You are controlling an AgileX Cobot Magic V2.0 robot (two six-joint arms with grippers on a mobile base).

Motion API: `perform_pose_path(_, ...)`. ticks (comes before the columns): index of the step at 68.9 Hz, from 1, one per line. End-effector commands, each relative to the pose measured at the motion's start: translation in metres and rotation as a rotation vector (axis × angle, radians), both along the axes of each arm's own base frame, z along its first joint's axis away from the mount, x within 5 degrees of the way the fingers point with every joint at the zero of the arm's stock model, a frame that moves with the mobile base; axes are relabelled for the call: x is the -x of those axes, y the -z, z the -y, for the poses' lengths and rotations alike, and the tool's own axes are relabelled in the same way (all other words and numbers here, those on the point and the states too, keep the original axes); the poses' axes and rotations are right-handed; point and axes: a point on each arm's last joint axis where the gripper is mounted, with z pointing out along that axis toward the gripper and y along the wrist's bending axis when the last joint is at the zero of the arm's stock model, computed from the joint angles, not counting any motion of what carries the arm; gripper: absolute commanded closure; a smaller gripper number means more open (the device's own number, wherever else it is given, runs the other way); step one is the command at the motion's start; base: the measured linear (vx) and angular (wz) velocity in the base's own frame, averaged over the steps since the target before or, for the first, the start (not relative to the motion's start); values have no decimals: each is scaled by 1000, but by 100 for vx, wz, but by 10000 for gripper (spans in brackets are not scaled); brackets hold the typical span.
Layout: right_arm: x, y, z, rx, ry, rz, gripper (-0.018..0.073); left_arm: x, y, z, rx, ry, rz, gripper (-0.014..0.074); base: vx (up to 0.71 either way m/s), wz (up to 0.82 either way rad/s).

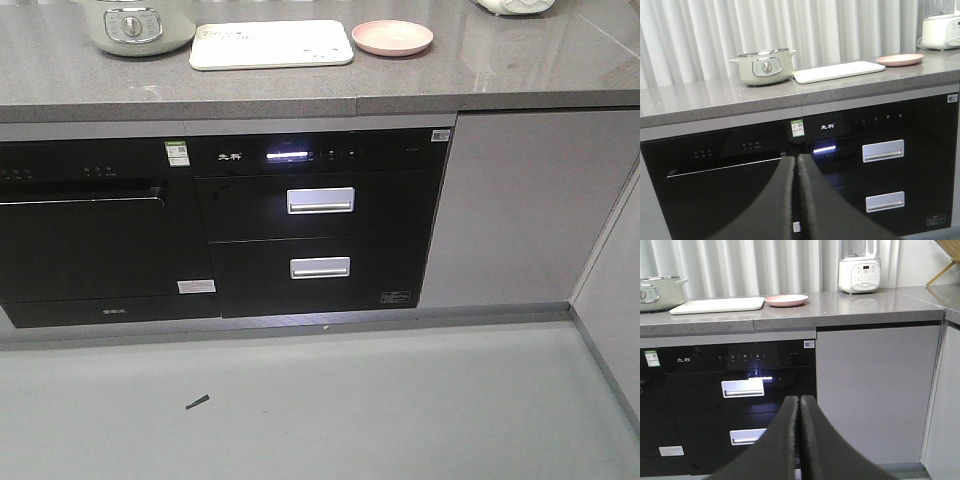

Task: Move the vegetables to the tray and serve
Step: 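Continue driving closer to the counter, approaching the pot and tray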

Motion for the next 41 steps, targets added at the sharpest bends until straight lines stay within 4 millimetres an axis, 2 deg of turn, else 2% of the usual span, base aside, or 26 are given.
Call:
perform_pose_path(1, 0, -5, 0, 9, 6, 72, 563, 1, -3, 0, 3, -5, 72, 603, 4, -1)
perform_pose_path(41, 0, -5, 0, 9, 6, 72, 563, 1, -3, 0, 3, -5, 72, 603, 3, 0)
